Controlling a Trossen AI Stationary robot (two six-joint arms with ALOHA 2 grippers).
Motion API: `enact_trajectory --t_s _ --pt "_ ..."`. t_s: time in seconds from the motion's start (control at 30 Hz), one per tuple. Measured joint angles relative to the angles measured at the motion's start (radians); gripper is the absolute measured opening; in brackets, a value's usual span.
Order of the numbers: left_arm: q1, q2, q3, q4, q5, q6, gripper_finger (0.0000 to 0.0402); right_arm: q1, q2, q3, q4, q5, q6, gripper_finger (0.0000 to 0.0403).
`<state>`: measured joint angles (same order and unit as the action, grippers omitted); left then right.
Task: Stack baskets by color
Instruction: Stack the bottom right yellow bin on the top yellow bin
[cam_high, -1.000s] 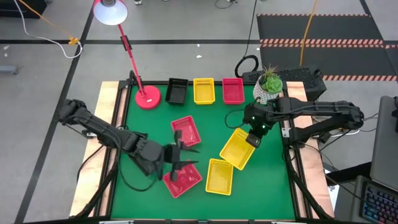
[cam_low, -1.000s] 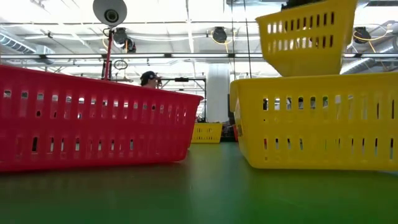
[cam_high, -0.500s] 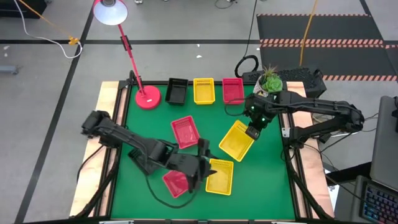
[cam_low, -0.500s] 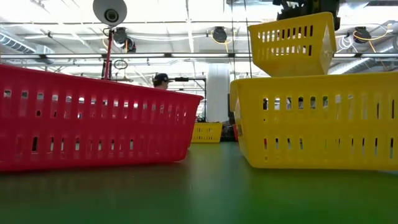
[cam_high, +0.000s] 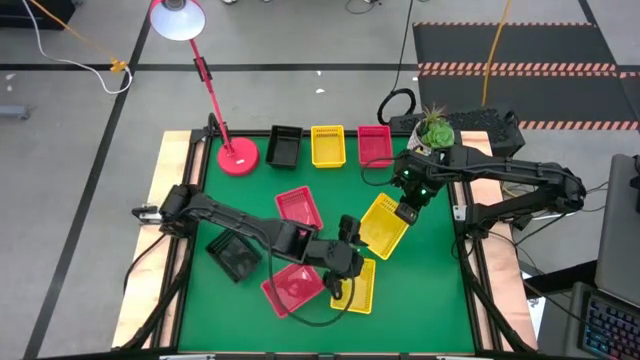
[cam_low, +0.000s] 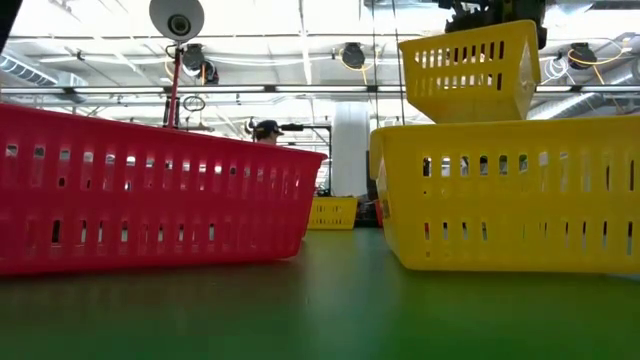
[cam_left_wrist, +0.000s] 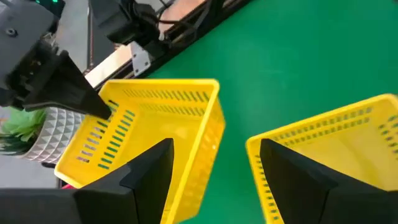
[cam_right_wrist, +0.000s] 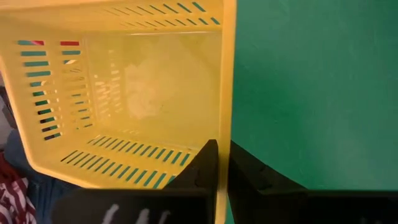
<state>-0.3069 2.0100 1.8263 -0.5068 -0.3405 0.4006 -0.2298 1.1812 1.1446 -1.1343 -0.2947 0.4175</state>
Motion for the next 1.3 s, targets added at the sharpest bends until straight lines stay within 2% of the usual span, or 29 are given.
enact_trajectory --t_s 0.5,0.93,1.3 --pt "0.077 0.055 0.001 -0.015 0.002 0.078 0.0238 0.000 0.000 0.000 0.008 0.002 0.000 0.0013" --pt "0.064 0.057 0.001 -0.014 0.004 0.095 0.0098 0.000 0.018 -0.012 0.021 0.003 -0.003 0.0013" --pt "0.064 0.057 0.001 -0.016 0.040 0.111 0.0033 0.000 0.023 -0.024 0.035 0.002 -0.009 0.0013"
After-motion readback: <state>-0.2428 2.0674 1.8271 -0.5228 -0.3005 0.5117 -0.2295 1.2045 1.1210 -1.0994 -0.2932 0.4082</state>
